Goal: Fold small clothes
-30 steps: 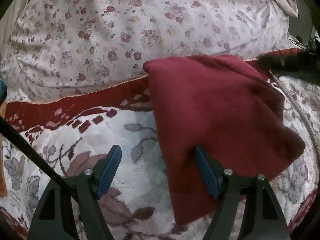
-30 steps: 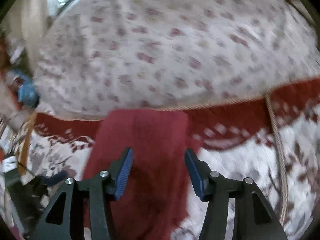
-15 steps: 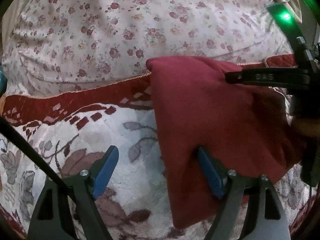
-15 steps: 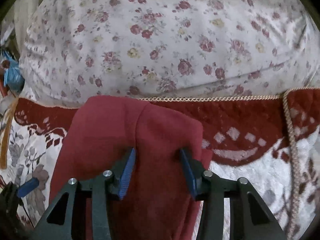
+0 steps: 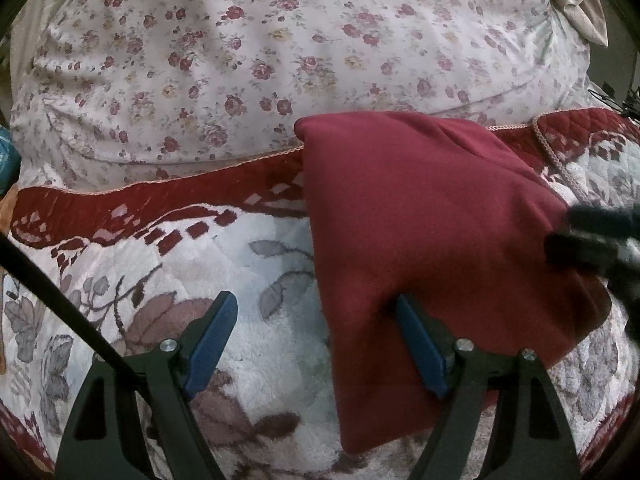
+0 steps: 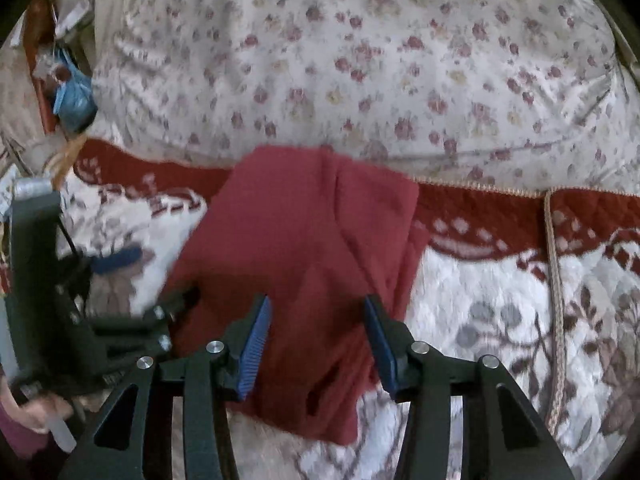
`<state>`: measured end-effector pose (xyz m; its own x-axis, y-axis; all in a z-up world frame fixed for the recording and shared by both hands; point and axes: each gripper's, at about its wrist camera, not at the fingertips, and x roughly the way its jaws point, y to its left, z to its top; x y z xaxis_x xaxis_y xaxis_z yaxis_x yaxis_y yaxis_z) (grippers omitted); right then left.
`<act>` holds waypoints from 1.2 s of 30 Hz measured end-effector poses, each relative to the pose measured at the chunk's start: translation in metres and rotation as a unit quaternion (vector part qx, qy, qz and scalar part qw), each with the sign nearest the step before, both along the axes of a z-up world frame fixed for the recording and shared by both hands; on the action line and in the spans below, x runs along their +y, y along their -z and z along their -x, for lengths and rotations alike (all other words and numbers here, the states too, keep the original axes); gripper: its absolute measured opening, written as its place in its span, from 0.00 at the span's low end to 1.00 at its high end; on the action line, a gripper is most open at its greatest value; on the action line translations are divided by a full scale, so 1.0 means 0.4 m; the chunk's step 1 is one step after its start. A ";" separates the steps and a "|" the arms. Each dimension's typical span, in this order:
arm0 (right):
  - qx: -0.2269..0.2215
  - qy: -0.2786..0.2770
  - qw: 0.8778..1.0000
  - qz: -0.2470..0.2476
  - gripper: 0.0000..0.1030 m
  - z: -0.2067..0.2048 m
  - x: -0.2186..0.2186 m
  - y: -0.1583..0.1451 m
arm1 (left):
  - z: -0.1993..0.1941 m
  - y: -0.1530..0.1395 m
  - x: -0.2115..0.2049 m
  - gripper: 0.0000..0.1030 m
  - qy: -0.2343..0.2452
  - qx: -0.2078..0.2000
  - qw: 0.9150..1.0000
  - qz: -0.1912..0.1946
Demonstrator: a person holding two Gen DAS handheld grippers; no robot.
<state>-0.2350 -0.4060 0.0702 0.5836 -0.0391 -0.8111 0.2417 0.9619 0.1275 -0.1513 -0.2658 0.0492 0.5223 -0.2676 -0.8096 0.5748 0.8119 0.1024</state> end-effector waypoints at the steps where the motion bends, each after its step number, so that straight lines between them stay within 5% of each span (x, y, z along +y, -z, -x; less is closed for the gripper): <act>1: 0.012 0.004 1.000 0.001 0.50 0.006 -0.004 0.019 | 0.001 0.000 0.001 0.78 -0.001 0.000 1.000 0.000; 7: 0.030 0.024 0.999 -0.017 0.49 0.039 -0.032 0.098 | 0.006 0.005 0.000 0.78 0.001 0.001 1.000 -0.002; 14: 0.007 0.038 0.998 -0.039 0.49 0.058 -0.036 0.017 | 0.007 0.006 0.001 0.78 0.000 -0.002 1.000 -0.004; 18: -0.029 0.065 0.997 -0.024 0.60 0.031 -0.047 -0.035 | 0.010 0.003 0.001 0.78 -0.001 -0.002 1.000 -0.004; 23: 0.018 0.089 0.996 -0.014 0.60 -0.040 -0.079 0.044 | 0.006 -0.003 0.015 0.78 -0.007 0.011 1.000 0.011; 27: 0.014 0.108 0.992 -0.069 0.76 -0.029 -0.124 0.094 | -0.010 -0.009 0.033 0.78 -0.013 0.024 0.999 0.022; 36: -0.031 0.093 0.984 -0.150 0.89 -0.026 -0.177 0.108 | -0.070 -0.016 0.061 0.85 -0.034 0.048 0.995 0.081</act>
